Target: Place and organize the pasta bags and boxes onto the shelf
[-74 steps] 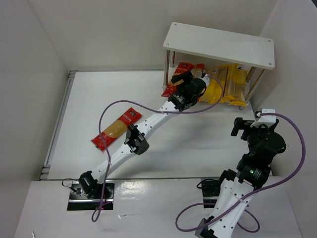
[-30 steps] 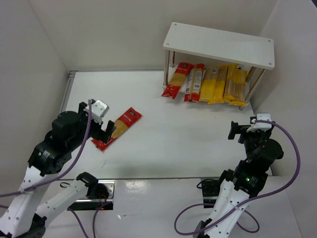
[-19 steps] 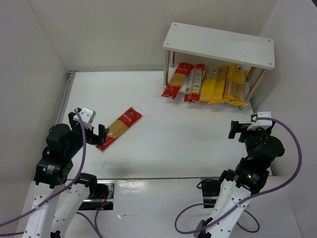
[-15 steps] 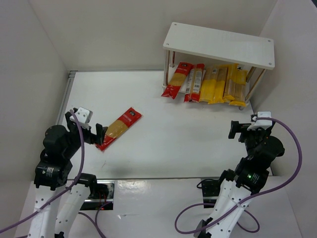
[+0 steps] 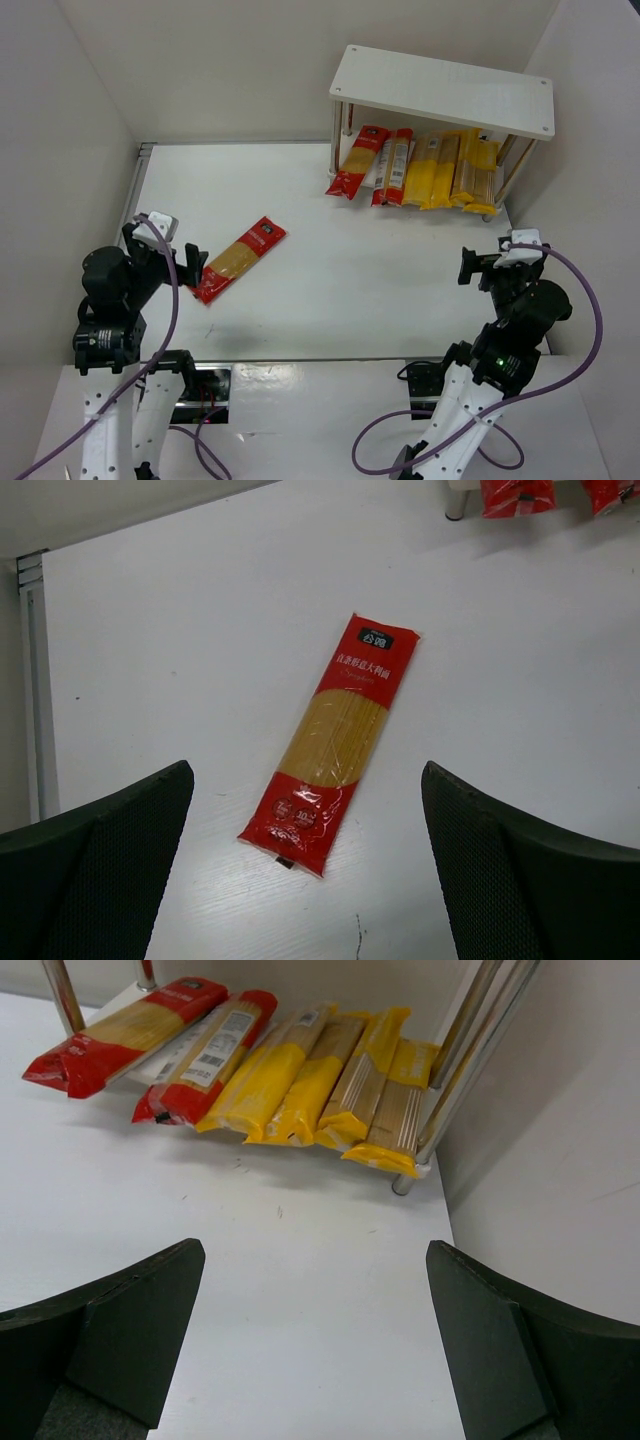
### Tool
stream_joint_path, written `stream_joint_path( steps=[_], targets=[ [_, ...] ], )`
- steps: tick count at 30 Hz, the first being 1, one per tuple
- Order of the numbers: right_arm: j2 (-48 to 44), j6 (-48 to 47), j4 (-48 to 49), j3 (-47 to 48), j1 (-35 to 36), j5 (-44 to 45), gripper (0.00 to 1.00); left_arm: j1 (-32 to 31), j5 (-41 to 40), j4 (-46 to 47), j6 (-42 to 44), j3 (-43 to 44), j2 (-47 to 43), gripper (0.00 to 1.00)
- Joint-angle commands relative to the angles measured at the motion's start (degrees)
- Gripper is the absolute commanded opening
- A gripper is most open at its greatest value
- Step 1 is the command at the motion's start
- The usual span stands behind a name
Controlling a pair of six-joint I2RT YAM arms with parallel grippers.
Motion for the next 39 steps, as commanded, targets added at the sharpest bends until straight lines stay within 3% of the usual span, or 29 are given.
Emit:
stream_joint_path(
  steps=[1,14,39],
  targets=[
    [-3.5,-0.8,-0.1,0.5,-0.4,-1.3,1.0,2.0,3.5,0.5,2.4,1.6,0.0,1.0],
    [-3.5,-0.3,-0.1,0.5,-0.4,-0.8,1.0,5.0,2.8,0.5,2.5,1.6,2.1,1.0],
    [-4.0,-0.3,-0.1,0.5,-0.4,-1.3,1.0,5.0,2.7,0.5,1.9,1.6,1.6,1.0]
  ],
)
